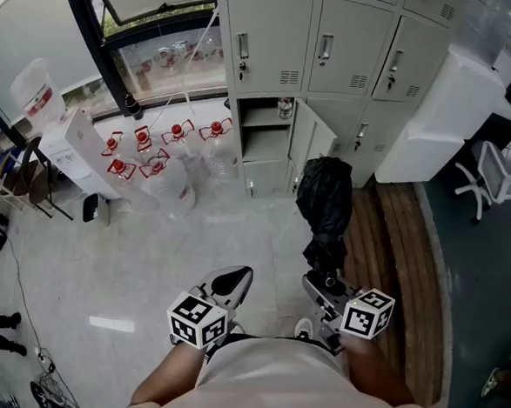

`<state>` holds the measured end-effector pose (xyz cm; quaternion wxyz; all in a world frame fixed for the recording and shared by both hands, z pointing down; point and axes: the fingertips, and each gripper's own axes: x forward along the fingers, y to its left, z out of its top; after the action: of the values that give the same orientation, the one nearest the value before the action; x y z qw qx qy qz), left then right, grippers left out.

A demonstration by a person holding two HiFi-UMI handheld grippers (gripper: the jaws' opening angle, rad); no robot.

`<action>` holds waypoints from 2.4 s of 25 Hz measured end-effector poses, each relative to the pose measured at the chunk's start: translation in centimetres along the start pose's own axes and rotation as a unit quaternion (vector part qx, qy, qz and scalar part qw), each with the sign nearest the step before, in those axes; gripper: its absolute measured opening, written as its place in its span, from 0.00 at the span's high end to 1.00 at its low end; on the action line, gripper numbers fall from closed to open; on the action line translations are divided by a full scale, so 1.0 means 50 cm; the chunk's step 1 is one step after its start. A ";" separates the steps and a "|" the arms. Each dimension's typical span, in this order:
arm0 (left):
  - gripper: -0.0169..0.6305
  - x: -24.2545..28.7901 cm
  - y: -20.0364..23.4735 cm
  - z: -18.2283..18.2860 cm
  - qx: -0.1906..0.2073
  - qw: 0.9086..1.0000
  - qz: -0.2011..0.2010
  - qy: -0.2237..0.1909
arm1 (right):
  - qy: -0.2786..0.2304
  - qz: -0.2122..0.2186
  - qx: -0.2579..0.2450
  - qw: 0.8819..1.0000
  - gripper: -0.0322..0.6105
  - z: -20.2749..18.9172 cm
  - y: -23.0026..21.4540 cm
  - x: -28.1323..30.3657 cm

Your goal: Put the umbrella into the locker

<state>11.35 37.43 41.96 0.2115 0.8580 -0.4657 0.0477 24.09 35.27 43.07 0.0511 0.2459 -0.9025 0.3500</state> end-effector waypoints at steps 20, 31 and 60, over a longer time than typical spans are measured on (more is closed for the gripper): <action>0.95 -0.004 -0.004 0.003 0.024 1.000 0.007 0.007 | -0.002 0.025 -0.004 1.000 0.78 0.005 0.017 0.005; 0.95 -0.036 0.041 -0.011 0.020 1.000 0.013 -0.001 | 0.021 0.006 0.007 1.000 0.78 -0.031 0.030 0.043; 0.95 -0.167 0.241 -0.027 0.031 0.999 -0.006 0.014 | 0.007 -0.036 0.030 0.999 0.78 -0.086 0.120 0.223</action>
<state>-3.05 38.73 44.70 0.1920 0.8660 -0.4559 0.0731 11.14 37.36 45.57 0.0631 0.2774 -0.8818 0.3763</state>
